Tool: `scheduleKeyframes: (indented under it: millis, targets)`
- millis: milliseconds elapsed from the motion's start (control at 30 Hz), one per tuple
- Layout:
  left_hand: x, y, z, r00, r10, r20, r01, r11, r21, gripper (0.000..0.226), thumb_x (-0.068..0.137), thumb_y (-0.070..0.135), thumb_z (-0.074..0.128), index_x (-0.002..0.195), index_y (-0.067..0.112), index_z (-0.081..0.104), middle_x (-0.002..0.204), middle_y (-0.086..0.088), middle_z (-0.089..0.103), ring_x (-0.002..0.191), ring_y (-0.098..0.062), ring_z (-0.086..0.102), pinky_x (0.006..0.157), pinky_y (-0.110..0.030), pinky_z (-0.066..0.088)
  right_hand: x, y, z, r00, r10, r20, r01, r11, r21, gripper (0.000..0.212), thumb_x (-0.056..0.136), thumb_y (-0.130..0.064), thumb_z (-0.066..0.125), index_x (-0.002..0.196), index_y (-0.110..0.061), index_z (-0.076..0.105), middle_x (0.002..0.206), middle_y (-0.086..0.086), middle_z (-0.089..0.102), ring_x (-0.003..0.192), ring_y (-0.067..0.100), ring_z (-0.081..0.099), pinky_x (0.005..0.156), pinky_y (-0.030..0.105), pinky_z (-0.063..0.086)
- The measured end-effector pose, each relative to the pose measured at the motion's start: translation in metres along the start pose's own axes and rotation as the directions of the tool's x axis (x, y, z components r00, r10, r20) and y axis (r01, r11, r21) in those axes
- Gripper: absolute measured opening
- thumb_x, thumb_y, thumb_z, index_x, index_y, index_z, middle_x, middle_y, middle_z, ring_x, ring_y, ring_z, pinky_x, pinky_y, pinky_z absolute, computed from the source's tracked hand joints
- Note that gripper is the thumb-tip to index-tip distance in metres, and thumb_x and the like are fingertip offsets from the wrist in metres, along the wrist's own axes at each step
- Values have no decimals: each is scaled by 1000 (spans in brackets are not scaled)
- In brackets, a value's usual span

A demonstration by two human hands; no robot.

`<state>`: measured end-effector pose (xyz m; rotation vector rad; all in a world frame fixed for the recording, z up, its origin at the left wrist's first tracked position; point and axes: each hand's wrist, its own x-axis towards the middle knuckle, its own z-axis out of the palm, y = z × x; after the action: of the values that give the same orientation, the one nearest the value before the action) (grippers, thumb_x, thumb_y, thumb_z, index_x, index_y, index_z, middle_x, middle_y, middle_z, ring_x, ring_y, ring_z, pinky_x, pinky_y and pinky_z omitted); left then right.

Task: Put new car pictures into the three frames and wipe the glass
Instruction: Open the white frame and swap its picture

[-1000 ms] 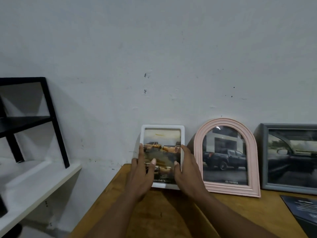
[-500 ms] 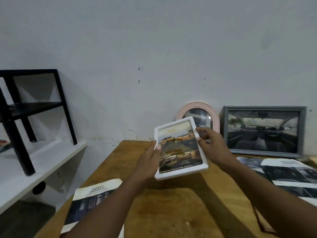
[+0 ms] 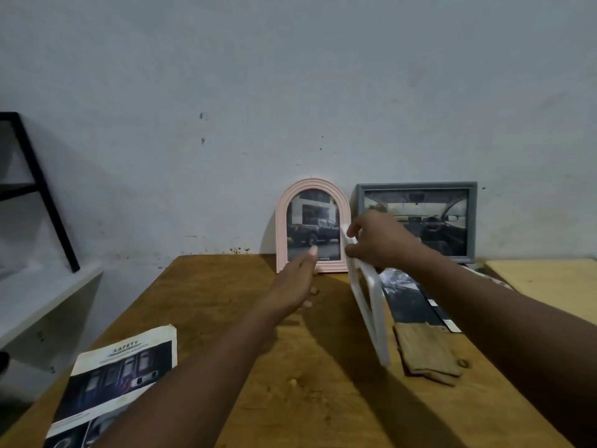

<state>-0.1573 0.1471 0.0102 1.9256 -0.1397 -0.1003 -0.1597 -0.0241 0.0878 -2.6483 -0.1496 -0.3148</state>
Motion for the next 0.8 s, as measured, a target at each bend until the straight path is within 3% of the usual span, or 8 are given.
scheduleKeyframes:
  millis: [67,167,333,467,567,667,700,800]
  targets:
    - [3,11,-1,999,-47,26,51,981,-188,50,104,62,27,141,34,45,132,-4,61,110,-31,65,92,-52,57,0,-5,17,999,5,46,-10,993,117,34,89,-24,73,119,-10,63,100,11,68,67,21,71,54,31,61]
    - [6,14,-5,994,-89,58,104,940,-325,39,104,62,27,110,35,56,108,-3,67,102,-27,65,92,-49,55,-2,-8,38,995,23,94,-48,961,274,21,94,-27,67,111,-15,63,93,10,69,64,21,73,52,31,60]
    - [8,-20,-15,986,-162,25,164,971,-171,49,104,63,28,124,30,58,107,-6,71,97,-25,70,84,-43,59,-7,26,75,995,56,87,-71,981,181,16,92,-36,65,103,-24,66,104,0,68,91,17,64,81,43,59]
    - [-1,-56,-15,981,-194,-18,194,981,-25,56,104,61,31,98,21,69,74,3,75,69,-11,71,64,-25,53,-28,58,108,983,162,82,-166,985,49,31,91,-39,63,119,-25,62,119,0,62,103,18,59,88,39,56]
    - [-4,-77,-12,984,-174,-28,174,985,8,54,104,56,39,95,15,74,85,-6,77,82,-24,74,81,-42,59,-45,70,127,990,135,42,-133,990,-53,33,93,-46,57,120,-27,60,125,2,56,111,22,54,93,43,51]
    - [1,-88,-11,992,-19,-124,64,929,364,57,98,62,39,84,17,72,82,-5,73,84,-28,72,79,-50,59,-53,72,136,996,89,-4,-88,988,-125,36,95,-50,49,121,-27,58,128,1,53,117,22,50,96,44,45]
    - [2,-89,-9,989,24,-147,48,883,468,58,96,65,36,89,20,72,91,-4,72,92,-27,69,82,-50,58,-52,71,138,997,81,-9,-82,986,-146,37,95,-50,47,122,-27,57,129,2,52,119,23,49,97,45,44]
    - [10,-92,-4,982,84,-171,35,802,597,57,101,62,33,140,26,55,140,-3,52,134,-25,44,106,-48,44,-42,71,138,998,58,9,-55,980,-191,46,97,-52,43,133,-26,50,139,3,50,129,24,44,105,47,40]
